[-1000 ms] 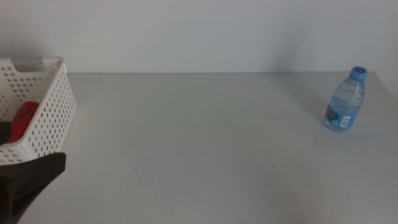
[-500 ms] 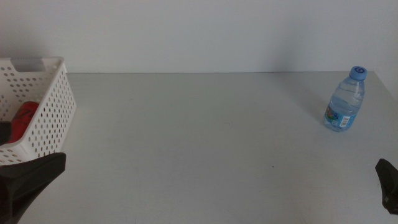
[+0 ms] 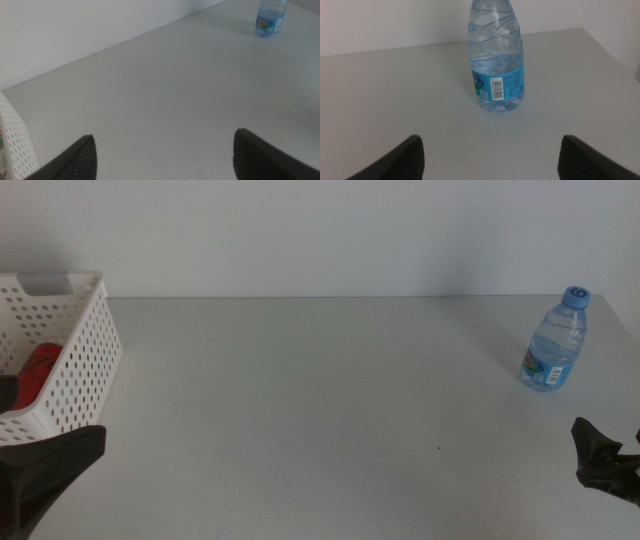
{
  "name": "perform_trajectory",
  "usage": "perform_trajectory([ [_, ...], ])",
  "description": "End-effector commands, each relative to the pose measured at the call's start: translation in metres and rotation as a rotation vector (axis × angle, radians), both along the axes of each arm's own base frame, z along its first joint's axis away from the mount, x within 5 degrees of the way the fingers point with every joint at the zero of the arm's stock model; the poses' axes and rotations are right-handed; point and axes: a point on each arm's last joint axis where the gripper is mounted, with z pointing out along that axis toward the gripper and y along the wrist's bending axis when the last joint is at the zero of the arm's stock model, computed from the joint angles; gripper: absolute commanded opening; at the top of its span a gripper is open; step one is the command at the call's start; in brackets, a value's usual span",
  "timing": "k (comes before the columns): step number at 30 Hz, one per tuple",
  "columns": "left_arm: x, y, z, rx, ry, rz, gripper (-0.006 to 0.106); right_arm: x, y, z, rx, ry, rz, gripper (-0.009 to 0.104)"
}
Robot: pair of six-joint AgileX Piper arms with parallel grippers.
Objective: Use arms to grab the bottles and put them into the dustbin to the left of the table.
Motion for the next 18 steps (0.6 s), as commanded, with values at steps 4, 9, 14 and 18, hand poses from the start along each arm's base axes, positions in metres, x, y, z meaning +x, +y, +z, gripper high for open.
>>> perform_trajectory([
  [4,0.003,-0.002,0.013,-0.062,-0.066,0.004,0.093,0.038,0.000,0.022,-0.056,-0.239,0.008,0.094],
  [9,0.003,-0.002,0.013,-0.062,-0.066,0.004,0.093,0.070,-0.002,0.021,-0.116,-0.261,-0.019,0.094],
  [14,0.003,-0.002,0.013,-0.062,-0.066,0.004,0.093,0.108,-0.003,0.020,-0.124,-0.298,-0.042,0.094],
  [18,0.003,-0.002,0.013,-0.062,-0.066,0.004,0.093,0.136,-0.004,0.016,-0.120,-0.318,-0.057,0.094],
])
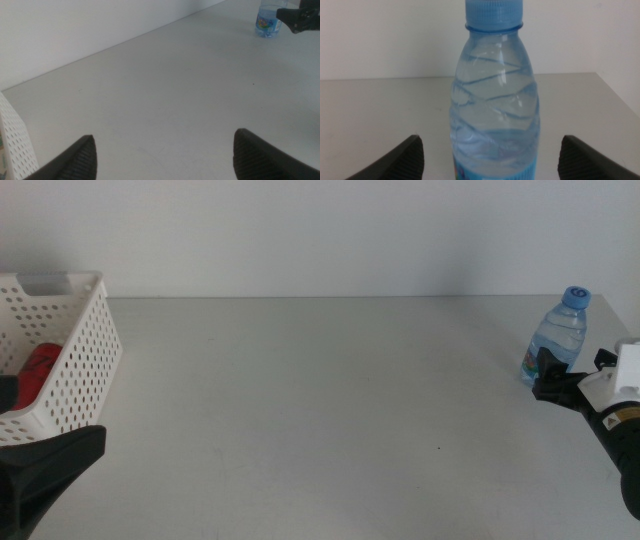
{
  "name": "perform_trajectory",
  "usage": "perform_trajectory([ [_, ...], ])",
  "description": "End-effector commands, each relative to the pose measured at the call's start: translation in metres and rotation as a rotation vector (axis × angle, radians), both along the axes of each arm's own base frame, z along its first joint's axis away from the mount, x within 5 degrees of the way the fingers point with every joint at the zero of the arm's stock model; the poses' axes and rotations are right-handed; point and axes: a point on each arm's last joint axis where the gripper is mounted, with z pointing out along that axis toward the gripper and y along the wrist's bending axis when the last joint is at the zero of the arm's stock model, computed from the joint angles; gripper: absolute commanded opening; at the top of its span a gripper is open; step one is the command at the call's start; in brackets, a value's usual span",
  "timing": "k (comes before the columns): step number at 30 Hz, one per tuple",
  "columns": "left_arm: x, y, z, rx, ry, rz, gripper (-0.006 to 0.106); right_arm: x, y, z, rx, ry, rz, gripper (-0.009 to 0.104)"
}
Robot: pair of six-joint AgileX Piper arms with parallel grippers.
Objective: Use arms to grab the bottles and put them into the dustbin to the left of the table.
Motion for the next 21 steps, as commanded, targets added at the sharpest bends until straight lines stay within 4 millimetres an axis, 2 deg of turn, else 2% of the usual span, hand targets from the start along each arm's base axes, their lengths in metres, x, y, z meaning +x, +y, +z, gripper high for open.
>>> perform_trajectory([
  [1,0.003,-0.002,0.013,-0.062,-0.066,0.004,0.093,0.019,-0.002,0.028,-0.024,-0.254,-0.018,0.094],
  [10,0.003,-0.002,0.013,-0.062,-0.066,0.004,0.093,0.065,-0.010,0.016,-0.032,-0.291,-0.109,0.094],
  [13,0.003,-0.002,0.013,-0.062,-0.066,0.004,0.093,0.073,-0.009,0.015,-0.037,-0.272,-0.098,0.087],
  [14,0.003,-0.002,0.013,-0.062,-0.066,0.004,0.093,0.074,-0.008,0.015,-0.047,-0.263,-0.090,0.080],
  [16,0.003,-0.002,0.013,-0.062,-0.066,0.004,0.093,0.074,-0.005,0.016,-0.070,-0.265,-0.063,0.057],
  [19,0.003,-0.002,0.013,-0.062,-0.066,0.004,0.093,0.074,0.002,0.018,-0.062,-0.276,0.009,-0.001],
  [21,0.003,-0.002,0.013,-0.062,-0.066,0.004,0.093,0.075,0.015,0.025,-0.016,-0.302,0.099,-0.001],
])
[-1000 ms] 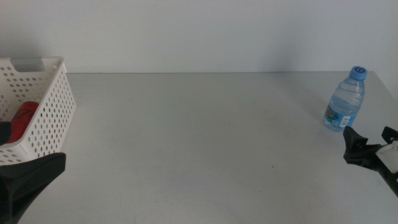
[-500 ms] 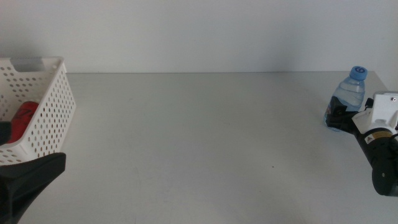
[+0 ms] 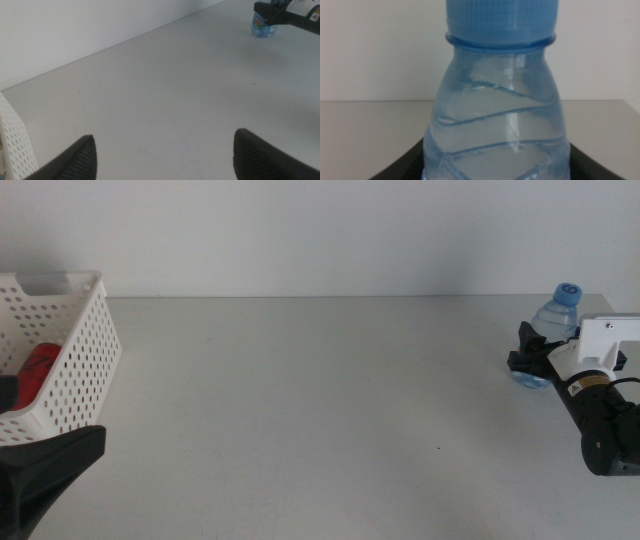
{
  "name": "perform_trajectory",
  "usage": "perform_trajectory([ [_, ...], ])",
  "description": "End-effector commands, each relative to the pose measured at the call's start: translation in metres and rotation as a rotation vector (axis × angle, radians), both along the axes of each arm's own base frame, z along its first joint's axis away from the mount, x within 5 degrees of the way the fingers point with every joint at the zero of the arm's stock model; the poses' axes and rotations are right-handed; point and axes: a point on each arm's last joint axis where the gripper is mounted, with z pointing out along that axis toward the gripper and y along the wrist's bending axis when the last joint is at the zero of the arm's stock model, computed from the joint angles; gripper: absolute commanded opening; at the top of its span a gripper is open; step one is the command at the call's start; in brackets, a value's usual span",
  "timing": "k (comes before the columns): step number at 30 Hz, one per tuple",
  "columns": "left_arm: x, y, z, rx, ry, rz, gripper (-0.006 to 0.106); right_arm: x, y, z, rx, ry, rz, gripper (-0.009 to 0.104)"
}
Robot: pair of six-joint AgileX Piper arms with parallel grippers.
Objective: Use arms to grab the bottles and put them into the dustbin to the left of the table.
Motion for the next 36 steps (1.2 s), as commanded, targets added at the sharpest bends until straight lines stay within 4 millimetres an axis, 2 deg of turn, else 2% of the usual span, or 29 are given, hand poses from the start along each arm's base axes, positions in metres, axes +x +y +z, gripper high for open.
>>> perform_trajectory([
  [1,0.003,-0.002,0.013,-0.062,-0.066,0.004,0.093,0.005,0.020,0.047,0.022,-0.241,0.141,-0.001],
  [4,0.003,-0.002,0.013,-0.062,-0.066,0.004,0.093,0.011,0.055,0.064,0.054,-0.299,0.333,-0.001],
  [9,0.003,-0.002,0.013,-0.062,-0.066,0.004,0.093,0.020,0.128,0.091,0.078,-0.335,0.625,-0.001],
  [15,0.003,-0.002,0.013,-0.062,-0.066,0.004,0.093,0.028,0.211,0.102,0.055,-0.275,0.829,-0.001],
  [20,0.003,-0.002,0.013,-0.062,-0.066,0.004,0.093,0.027,0.259,0.096,0.061,-0.248,0.933,-0.001],
  [24,0.003,-0.002,0.013,-0.062,-0.066,0.004,0.093,0.022,0.278,0.086,0.054,-0.222,0.969,-0.001],
  [31,0.003,-0.002,0.013,-0.062,-0.066,0.004,0.093,0.020,0.285,0.071,0.054,-0.183,0.977,0.001],
  [34,0.003,-0.002,0.013,-0.062,-0.066,0.004,0.093,0.021,0.285,0.068,0.044,-0.154,0.965,0.007],
  [36,0.003,-0.002,0.013,-0.062,-0.066,0.004,0.093,0.021,0.284,0.068,0.038,-0.146,0.961,0.015],
])
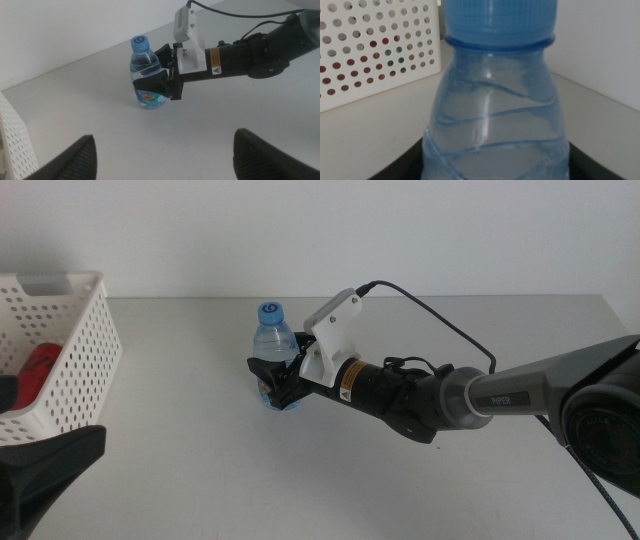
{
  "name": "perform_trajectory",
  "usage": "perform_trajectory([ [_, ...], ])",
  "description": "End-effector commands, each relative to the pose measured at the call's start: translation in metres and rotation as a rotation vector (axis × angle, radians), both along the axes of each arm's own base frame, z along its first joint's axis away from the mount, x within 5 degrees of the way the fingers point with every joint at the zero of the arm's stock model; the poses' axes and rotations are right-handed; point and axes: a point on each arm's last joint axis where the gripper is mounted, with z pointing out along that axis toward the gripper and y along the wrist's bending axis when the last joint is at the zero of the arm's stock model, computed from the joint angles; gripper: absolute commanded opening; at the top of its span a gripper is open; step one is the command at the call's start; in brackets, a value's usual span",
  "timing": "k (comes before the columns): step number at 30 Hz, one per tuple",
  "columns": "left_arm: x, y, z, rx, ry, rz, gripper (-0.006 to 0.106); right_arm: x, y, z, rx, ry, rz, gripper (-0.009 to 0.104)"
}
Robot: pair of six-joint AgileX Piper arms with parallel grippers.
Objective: Use arms to grab the bottles and put them into the dustbin to the left of the table.
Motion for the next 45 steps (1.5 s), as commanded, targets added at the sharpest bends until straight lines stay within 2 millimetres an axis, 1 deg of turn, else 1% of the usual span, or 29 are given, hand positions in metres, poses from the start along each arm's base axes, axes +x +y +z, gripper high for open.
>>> perform_trajectory([
  [1,0.003,-0.002,0.013,-0.062,-0.066,0.004,0.093,0.002,0.003,0.050,0.119,-0.118,0.006,0.025],
  [5,0.003,-0.002,0.013,-0.062,-0.066,0.004,0.093,0.001,0.003,0.052,0.140,-0.083,0.020,0.051],
  [7,0.003,-0.002,0.013,-0.062,-0.066,0.004,0.093,-0.003,0.001,0.054,0.152,-0.057,0.026,0.061],
  [9,0.003,-0.002,0.013,-0.062,-0.066,0.004,0.093,-0.007,-0.003,0.056,0.134,-0.045,0.023,0.069],
  [11,0.003,-0.002,0.013,-0.062,-0.066,0.004,0.093,-0.012,-0.008,0.058,0.103,-0.033,0.017,0.072],
  [14,0.003,-0.002,0.013,-0.062,-0.066,0.004,0.093,-0.024,-0.022,0.067,0.062,-0.015,0.003,0.071],
  [19,0.003,-0.002,0.013,-0.062,-0.066,0.004,0.093,-0.058,-0.053,0.093,0.049,-0.008,0.004,0.068],
  [23,0.003,-0.002,0.013,-0.062,-0.066,0.004,0.093,-0.093,-0.082,0.126,0.057,0.025,-0.020,0.068],
  [25,0.003,-0.002,0.013,-0.062,-0.066,0.004,0.093,-0.112,-0.093,0.143,0.036,0.029,-0.033,0.068],
  [27,0.003,-0.002,0.013,-0.062,-0.066,0.004,0.093,-0.131,-0.105,0.156,0.002,0.038,-0.046,0.068],
  [29,0.003,-0.002,0.013,-0.062,-0.066,0.004,0.093,-0.147,-0.115,0.164,-0.022,0.055,-0.059,0.068],
  [32,0.003,-0.002,0.013,-0.061,-0.067,0.004,0.093,-0.171,-0.131,0.171,0.028,0.123,-0.091,0.068],
  [34,0.003,-0.002,0.013,-0.061,-0.067,0.004,0.093,-0.185,-0.145,0.177,0.077,0.146,-0.154,0.068],
  [36,0.003,-0.002,0.013,-0.061,-0.067,0.004,0.093,-0.200,-0.159,0.183,0.089,0.130,-0.226,0.068],
  [41,0.003,-0.002,0.013,-0.061,-0.067,0.004,0.093,-0.229,-0.185,0.197,0.004,0.100,-0.367,0.068],
  [45,0.003,-0.002,0.013,-0.061,-0.067,0.004,0.093,-0.250,-0.197,0.205,-0.063,0.126,-0.359,0.068],
])
